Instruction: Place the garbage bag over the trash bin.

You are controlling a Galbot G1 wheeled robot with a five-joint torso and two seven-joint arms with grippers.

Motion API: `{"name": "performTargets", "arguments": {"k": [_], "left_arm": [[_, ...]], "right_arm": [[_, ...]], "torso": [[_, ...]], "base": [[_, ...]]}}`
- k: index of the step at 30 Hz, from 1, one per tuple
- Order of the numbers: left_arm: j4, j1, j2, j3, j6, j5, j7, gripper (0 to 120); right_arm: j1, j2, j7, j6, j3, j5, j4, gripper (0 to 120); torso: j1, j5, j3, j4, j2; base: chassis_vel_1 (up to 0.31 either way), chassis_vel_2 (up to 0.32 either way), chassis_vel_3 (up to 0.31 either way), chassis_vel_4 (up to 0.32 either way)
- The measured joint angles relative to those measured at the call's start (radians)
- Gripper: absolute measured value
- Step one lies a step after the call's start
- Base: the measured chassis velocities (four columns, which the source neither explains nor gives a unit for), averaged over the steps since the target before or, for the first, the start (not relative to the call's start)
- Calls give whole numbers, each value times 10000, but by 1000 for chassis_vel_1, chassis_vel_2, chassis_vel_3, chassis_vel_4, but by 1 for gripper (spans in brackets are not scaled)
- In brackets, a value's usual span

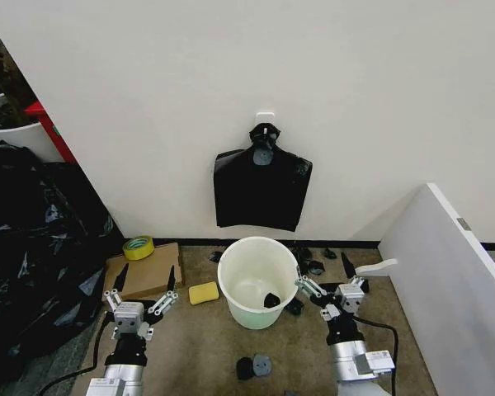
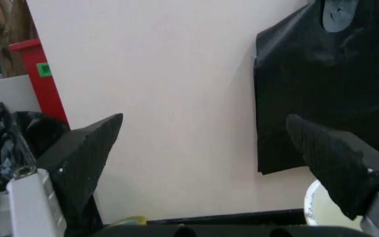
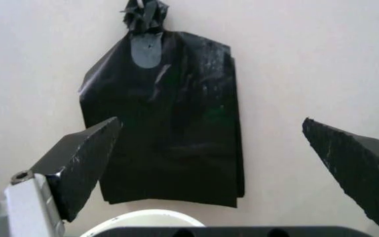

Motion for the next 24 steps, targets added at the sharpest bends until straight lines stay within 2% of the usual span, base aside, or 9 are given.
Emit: {"name": "performTargets", "arguments": {"k": [9,14,15,22,24], "left_arm": [[-32,161,-119,-24,-79,138,5,97],[-33,242,-281,-46,-107,263,13,97],[-33,242,-281,-46,-107,263,13,97],[-30,390,-524,-58,-200,489,14,97],[-29,405,-539,-62,-213,505,12,97]], "right_arm": [[1524,-960,-371,-670,-450,1647,-590,100],[3290,-1569,-493,-1298,-1334,3047,-1378,100],[3290,-1569,-493,-1298,-1334,3047,-1378,100],[5727,-1371,-296,-1515,-2023,3209,-3095,100],[5936,-1339,-263,-1523,-2059,3228,-3283,100]], "torso": [[0,1,0,1,0],[0,1,0,1,0],[0,1,0,1,0],[0,0,1,3,0],[1,-2,1,2,0]], "base": [[0,0,0,0],[0,0,0,0],[0,0,0,0],[0,0,0,0],[0,0,0,0]]}}
